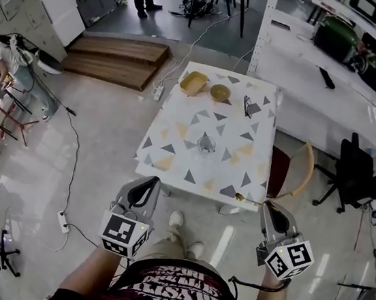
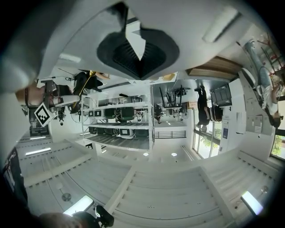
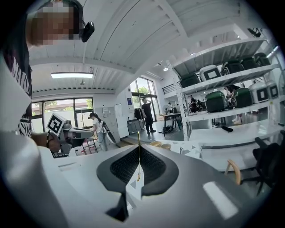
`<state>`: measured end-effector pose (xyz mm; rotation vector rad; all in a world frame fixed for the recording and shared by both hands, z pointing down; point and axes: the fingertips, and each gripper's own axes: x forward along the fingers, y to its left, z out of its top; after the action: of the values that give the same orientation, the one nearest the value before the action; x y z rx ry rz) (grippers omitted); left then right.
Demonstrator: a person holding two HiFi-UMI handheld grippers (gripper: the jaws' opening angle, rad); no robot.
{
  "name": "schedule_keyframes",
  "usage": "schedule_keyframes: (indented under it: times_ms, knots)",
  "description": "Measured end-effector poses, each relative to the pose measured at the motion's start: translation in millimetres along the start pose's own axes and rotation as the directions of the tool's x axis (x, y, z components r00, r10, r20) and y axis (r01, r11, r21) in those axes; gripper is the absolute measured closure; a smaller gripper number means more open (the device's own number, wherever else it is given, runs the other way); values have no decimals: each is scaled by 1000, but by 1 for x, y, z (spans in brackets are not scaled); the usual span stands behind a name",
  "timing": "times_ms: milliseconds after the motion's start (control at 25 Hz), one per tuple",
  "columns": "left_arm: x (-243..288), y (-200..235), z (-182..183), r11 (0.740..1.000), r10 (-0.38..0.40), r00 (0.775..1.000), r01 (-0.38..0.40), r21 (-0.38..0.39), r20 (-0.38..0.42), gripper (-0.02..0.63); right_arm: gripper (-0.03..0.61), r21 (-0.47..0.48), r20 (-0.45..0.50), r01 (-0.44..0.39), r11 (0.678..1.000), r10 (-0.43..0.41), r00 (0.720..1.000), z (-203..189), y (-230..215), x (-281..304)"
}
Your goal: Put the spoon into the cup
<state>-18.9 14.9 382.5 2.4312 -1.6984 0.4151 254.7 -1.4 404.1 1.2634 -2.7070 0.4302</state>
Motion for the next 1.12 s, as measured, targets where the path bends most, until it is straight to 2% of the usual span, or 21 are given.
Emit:
schedule_keyframes:
  times_ms: [320, 1120]
  knots:
    - [23, 38, 2, 1000, 9, 1000, -9, -7, 3, 613, 545, -7, -29, 7, 1000, -7, 1000, 6, -2, 37]
    - [113, 111, 38, 998, -59, 998, 58, 38, 28, 613, 545, -10, -17, 55, 998, -55, 998, 50, -28, 139]
